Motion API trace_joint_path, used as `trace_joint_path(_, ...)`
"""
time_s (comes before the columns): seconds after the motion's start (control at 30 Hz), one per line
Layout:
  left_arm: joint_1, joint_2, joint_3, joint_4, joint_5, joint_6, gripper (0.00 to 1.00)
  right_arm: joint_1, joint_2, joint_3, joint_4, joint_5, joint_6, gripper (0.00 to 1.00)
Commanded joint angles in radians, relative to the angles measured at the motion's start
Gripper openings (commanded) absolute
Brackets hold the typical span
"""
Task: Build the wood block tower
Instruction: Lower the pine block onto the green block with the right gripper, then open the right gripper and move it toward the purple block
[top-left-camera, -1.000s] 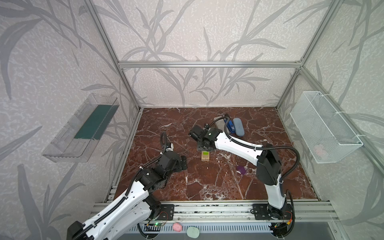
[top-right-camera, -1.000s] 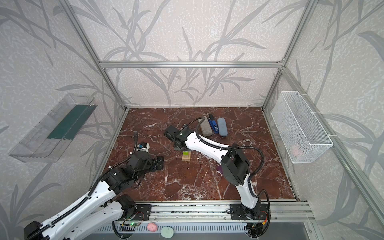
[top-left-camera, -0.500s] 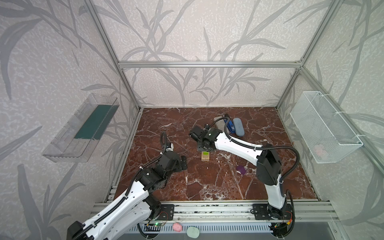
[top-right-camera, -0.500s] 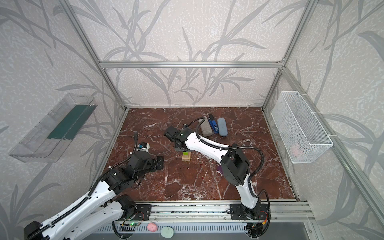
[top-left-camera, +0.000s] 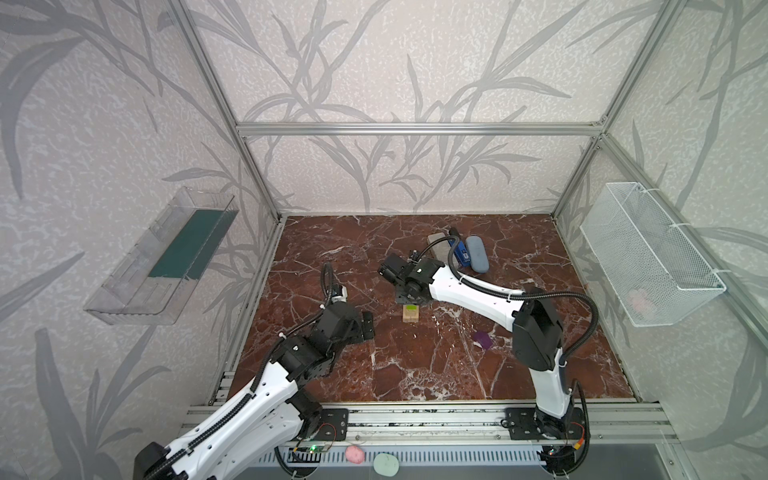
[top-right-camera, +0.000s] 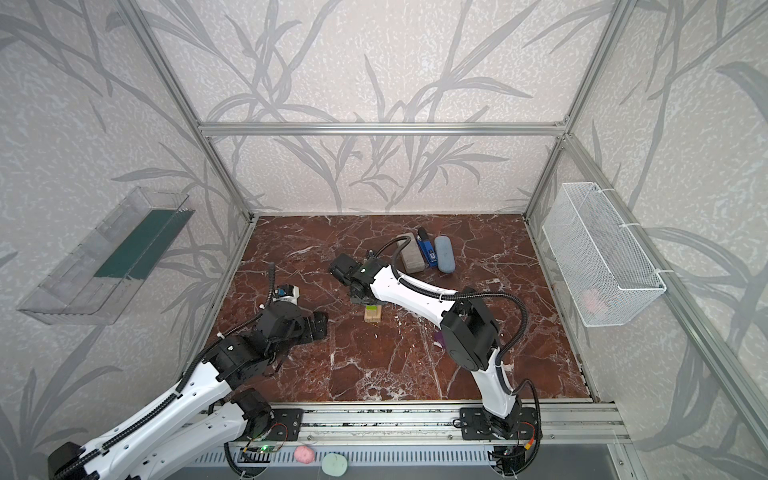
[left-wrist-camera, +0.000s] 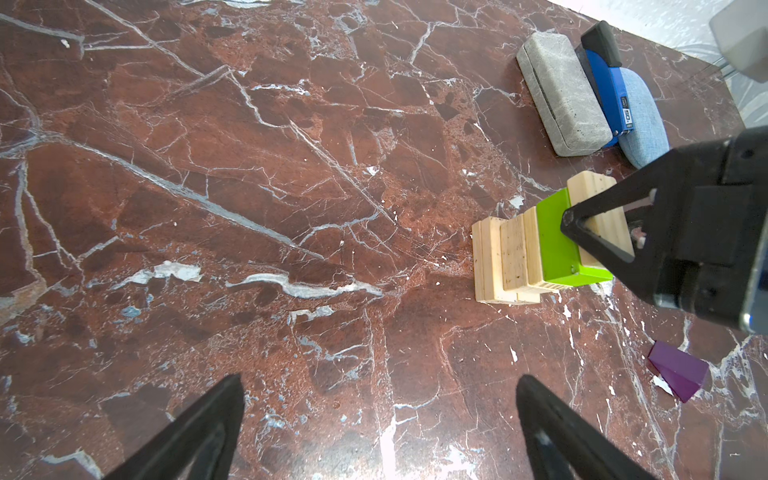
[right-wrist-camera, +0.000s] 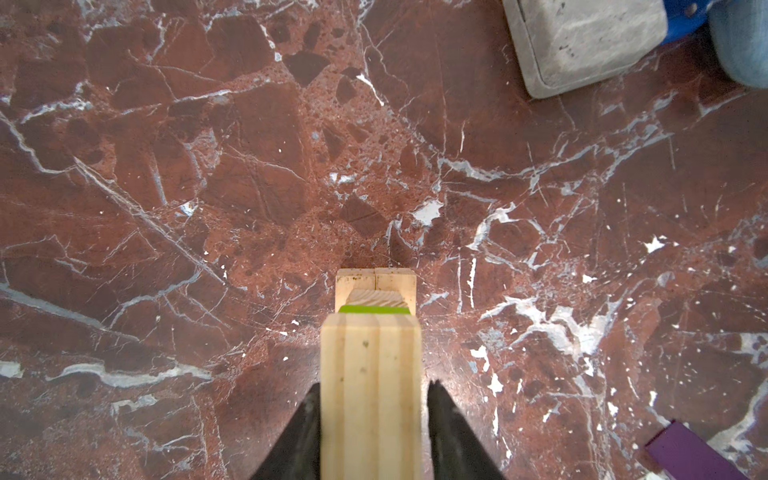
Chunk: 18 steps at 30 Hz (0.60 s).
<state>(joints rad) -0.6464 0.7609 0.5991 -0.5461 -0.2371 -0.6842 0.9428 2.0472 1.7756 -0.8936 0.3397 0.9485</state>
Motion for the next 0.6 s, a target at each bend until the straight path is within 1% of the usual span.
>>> trace_joint_path(0.0, 0.003, -0.002, -0.005, -0.005, -0.011, -0.006, 1.0, 0.007, -0.045, -0.004, 0.003, 0.006, -0.016, 0.45)
trace_joint_path(0.17, 0.003, 0.0, 0.004, -0.003, -0.012, -0.007, 1.0, 0.007, -0.06, 0.014, 0.012, -0.024, -0.058, 0.57)
trace_joint_path(0.37, 0.003, 0.007, 0.035, -0.024, -0.004, -0.008, 1.0, 0.007, -0.123, 0.01, 0.018, -0.021, -0.136, 0.78)
trace_joint_path(0.43, 0.003, 0.008, 0.049, -0.029, 0.005, -0.009, 1.0, 0.007, -0.158, 0.001, 0.011, -0.012, -0.172, 0.86)
trace_joint_path(0.53, 0.003, 0.007, 0.061, -0.034, 0.017, -0.011, 1.0, 0.006, -0.228, -0.052, 0.023, 0.018, -0.224, 0.94)
trace_joint_path(0.57, 0.003, 0.009, 0.068, -0.04, 0.022, -0.011, 1.0, 0.004, -0.251, -0.07, 0.036, 0.012, -0.248, 0.96)
